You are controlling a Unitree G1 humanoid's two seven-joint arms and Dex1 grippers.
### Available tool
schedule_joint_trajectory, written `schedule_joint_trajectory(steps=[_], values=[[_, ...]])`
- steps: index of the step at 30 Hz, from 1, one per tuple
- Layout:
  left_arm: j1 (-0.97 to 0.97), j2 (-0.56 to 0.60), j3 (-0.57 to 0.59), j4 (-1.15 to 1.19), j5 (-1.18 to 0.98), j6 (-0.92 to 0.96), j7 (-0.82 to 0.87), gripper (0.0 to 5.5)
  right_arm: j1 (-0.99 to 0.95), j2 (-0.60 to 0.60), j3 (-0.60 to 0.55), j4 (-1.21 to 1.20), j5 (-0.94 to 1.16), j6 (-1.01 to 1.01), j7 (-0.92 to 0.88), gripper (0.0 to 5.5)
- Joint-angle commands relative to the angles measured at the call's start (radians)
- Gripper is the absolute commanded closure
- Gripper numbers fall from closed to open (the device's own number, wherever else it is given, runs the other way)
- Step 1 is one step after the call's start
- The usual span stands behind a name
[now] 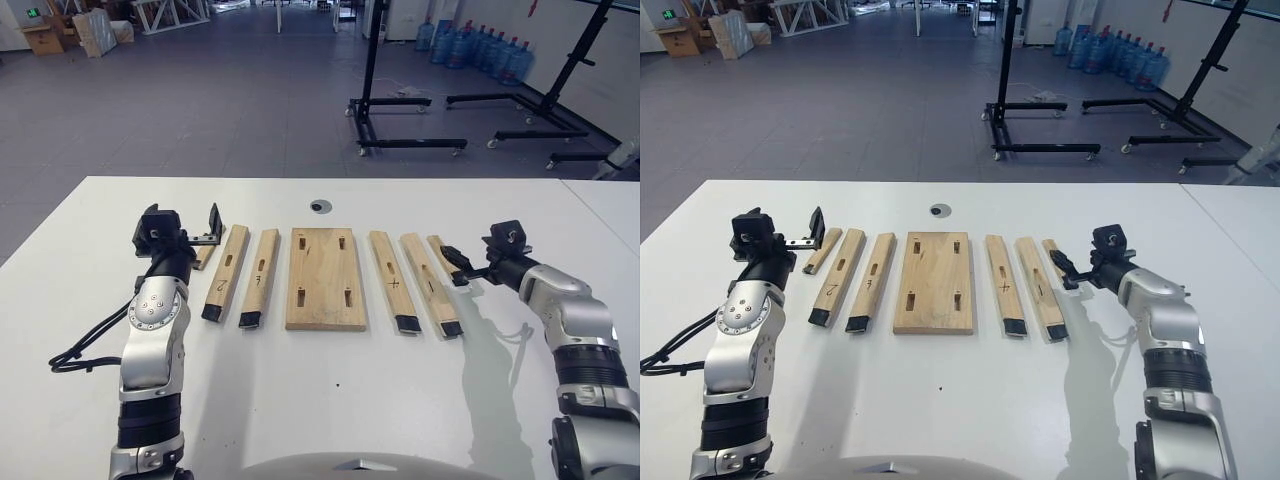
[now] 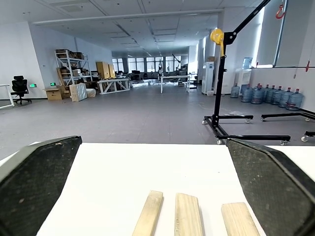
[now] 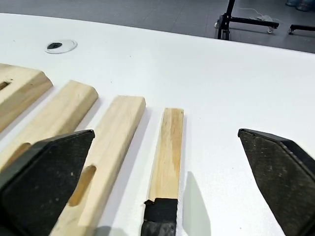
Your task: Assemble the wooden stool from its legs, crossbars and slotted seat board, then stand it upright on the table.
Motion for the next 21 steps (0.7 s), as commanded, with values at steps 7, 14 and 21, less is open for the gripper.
schedule_joint_trajectory(steps=[7,14,21], values=[[0.002,-0.005,-0.02,-0.002,0.005,0.005,0.003,0.1,-0.096,0.015,0.065,0.203,-0.084,-0.101,0.035,0.12],[0.002,-0.005,-0.026,-0.002,0.008,0.005,0.002,0.1,-0.167,0.012,0.061,0.348,-0.12,-0.166,0.021,0.12],[0.008,-0.009,-0.035,-0.006,0.014,0.003,0.005,0.1,-0.186,0.037,0.11,0.412,-0.161,-0.191,0.042,0.12]])
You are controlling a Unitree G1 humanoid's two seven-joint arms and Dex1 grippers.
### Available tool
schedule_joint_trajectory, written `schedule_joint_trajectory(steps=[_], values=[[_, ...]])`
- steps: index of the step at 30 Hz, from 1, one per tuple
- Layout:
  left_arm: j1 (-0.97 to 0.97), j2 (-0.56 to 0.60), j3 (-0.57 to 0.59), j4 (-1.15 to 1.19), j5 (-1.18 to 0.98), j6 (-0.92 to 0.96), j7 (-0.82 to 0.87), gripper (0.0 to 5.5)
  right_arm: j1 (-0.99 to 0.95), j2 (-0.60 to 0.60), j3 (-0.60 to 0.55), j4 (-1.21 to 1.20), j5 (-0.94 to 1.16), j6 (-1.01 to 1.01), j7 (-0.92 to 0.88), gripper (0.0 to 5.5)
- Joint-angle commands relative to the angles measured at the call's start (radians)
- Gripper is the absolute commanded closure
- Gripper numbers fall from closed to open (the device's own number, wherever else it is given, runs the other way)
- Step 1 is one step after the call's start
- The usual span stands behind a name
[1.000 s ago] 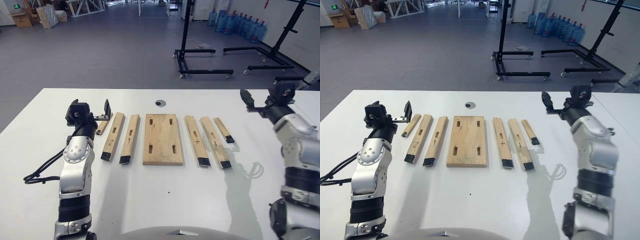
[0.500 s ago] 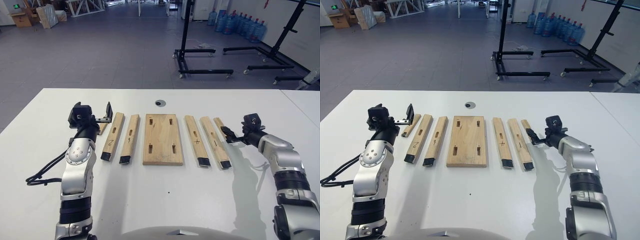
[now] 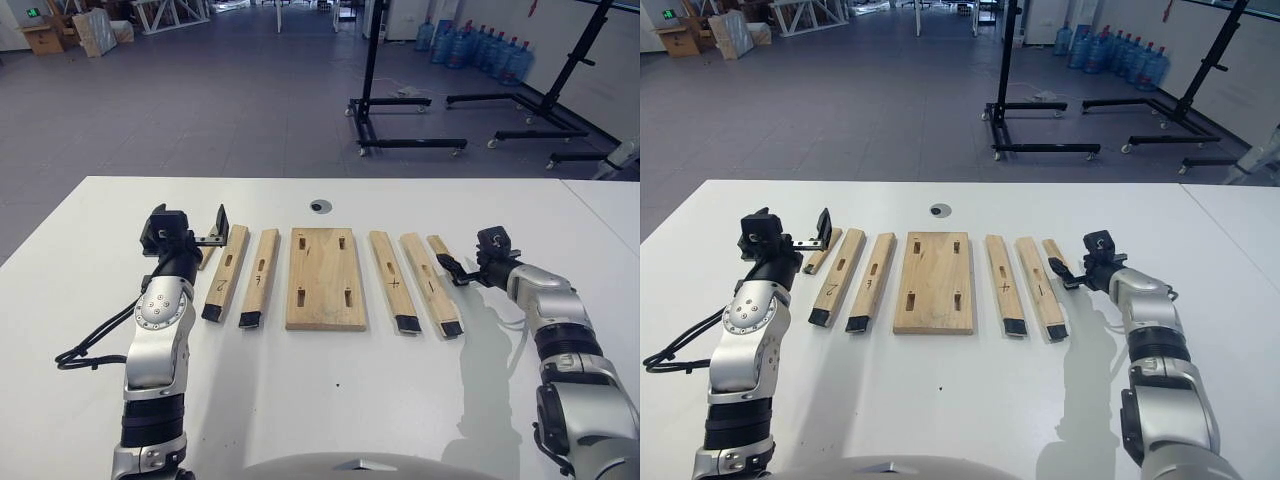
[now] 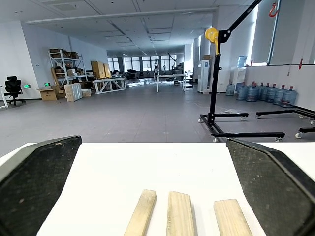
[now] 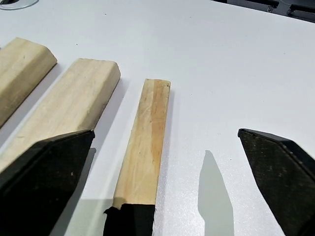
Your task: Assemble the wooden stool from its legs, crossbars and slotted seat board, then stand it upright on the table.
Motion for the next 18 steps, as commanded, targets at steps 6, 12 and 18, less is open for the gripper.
schedule_joint_trajectory(steps=[6,12,18], values=[[0.006,-0.003,-0.005,-0.008,0.006,0.004,0.003,0.1,-0.034,0.03,0.021,0.141,-0.048,-0.018,-0.023,1.2],[0.001,-0.005,-0.012,-0.003,0.009,0.003,0.002,0.1,-0.037,0.032,0.011,0.16,-0.041,-0.017,-0.003,2.22],[-0.001,-0.008,-0.009,-0.002,0.012,0.0,0.01,0.1,-0.001,0.039,0.029,0.105,-0.046,0.01,0.032,3.39]])
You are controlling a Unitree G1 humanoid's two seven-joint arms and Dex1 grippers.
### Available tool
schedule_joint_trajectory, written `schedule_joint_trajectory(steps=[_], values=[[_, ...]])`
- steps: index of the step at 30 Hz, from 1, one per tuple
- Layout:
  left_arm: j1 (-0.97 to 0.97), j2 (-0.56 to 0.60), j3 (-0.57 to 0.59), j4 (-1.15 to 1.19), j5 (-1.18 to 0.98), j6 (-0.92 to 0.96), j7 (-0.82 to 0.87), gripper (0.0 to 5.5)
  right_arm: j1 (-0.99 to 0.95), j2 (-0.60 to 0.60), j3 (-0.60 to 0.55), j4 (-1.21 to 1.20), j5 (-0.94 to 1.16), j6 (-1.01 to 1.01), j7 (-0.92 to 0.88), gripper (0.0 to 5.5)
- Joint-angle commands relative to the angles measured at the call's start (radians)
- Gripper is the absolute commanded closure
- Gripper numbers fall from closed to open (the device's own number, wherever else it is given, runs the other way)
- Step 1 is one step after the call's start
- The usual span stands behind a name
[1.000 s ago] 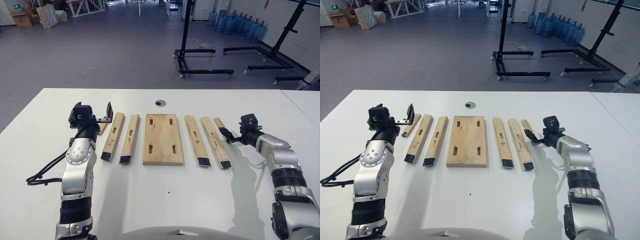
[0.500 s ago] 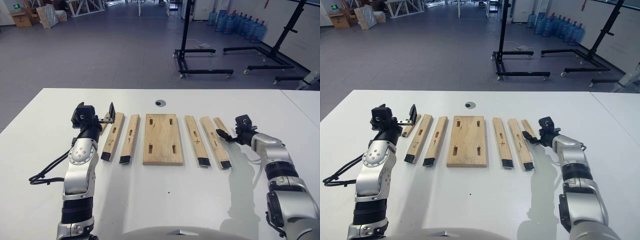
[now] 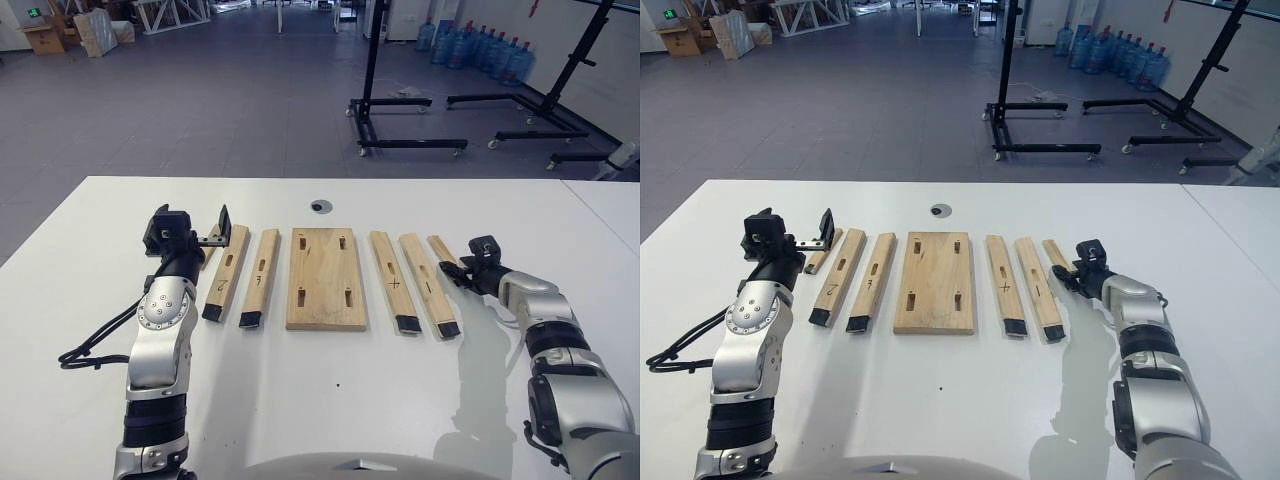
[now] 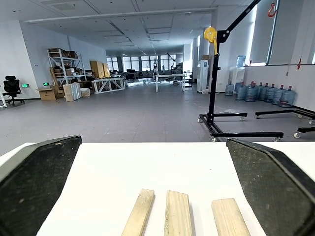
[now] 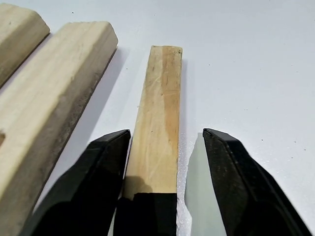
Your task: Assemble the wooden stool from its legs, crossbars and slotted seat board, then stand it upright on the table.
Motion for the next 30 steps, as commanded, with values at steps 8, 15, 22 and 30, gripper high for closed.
schedule_joint_trajectory(steps=[8,15,22,30], values=[[-0.034,-0.014,0.049,-0.015,-0.081,0.055,-0.002,0.1,0.057,0.02,-0.006,-0.022,-0.007,0.016,-0.018,4.22],[-0.099,-0.024,0.182,-0.124,-0.597,0.337,-0.13,0.1,-0.058,-0.062,-0.147,-0.114,0.065,-0.107,-0.083,4.22],[-0.15,-0.123,0.118,-0.091,-0.978,0.518,-0.121,0.1,0.088,0.244,0.164,-0.742,0.123,-0.032,-0.011,4.22],[-0.141,-0.149,0.053,-0.035,-0.995,0.517,-0.098,0.1,0.192,0.343,0.277,-0.946,0.137,-0.018,0.006,4.22]])
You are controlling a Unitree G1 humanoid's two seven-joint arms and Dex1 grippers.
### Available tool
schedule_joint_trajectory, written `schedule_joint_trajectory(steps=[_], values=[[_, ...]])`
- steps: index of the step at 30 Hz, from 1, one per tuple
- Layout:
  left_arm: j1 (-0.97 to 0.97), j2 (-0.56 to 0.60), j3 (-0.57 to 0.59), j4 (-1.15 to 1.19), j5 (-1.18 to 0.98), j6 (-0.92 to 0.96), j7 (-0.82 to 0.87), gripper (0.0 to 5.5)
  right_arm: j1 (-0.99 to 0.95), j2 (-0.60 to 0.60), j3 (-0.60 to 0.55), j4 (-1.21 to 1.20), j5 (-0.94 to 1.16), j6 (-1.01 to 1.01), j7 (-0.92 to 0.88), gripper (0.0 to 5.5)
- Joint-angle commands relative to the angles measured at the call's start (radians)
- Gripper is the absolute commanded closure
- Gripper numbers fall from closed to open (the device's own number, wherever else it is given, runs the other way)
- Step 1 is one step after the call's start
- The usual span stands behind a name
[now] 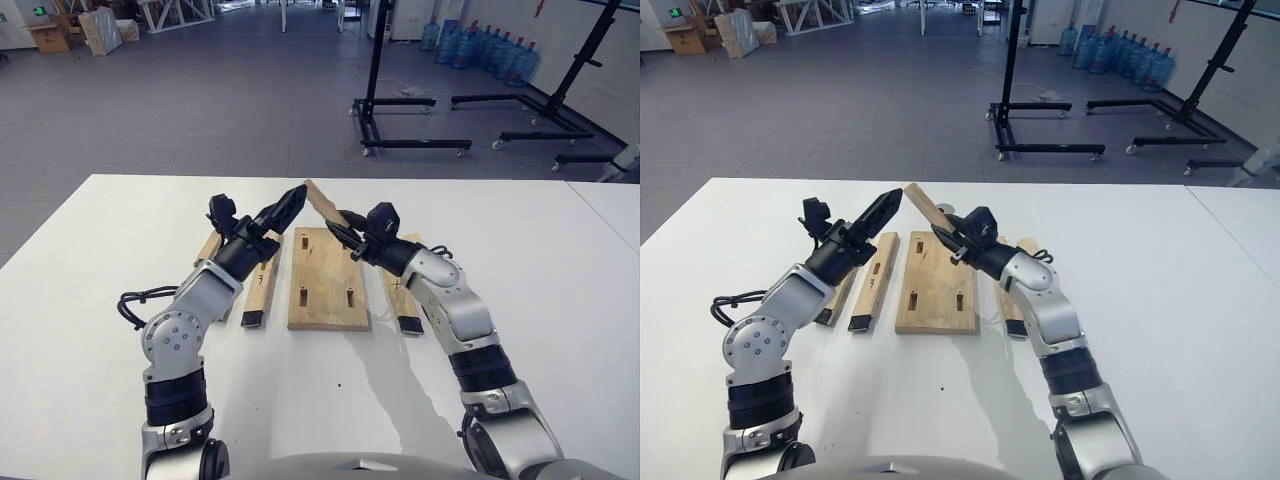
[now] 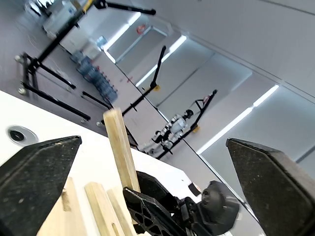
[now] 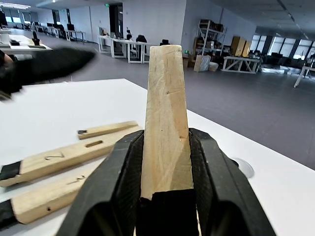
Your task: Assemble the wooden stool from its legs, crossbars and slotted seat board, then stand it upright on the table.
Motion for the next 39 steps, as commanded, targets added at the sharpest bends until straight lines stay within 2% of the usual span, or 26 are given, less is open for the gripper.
schedule_joint_trajectory(steps=[1,17,26,39], values=[[-0.006,0.0,-0.009,0.019,-0.006,-0.001,0.021,0.1,0.023,0.02,0.016,-0.069,0.025,0.01,0.017,4.22],[-0.013,0.002,-0.01,0.019,-0.028,-0.005,0.025,0.1,0.08,0.029,0.102,-0.139,0.002,0.017,0.046,4.22],[-0.009,0.004,-0.005,0.022,-0.048,-0.015,0.036,1.5,0.08,0.031,0.1,-0.135,0.0,0.019,0.043,4.22],[-0.009,0.009,-0.005,0.029,-0.072,-0.021,0.031,3.22,0.075,0.033,0.09,-0.138,0.023,0.033,0.049,4.22]])
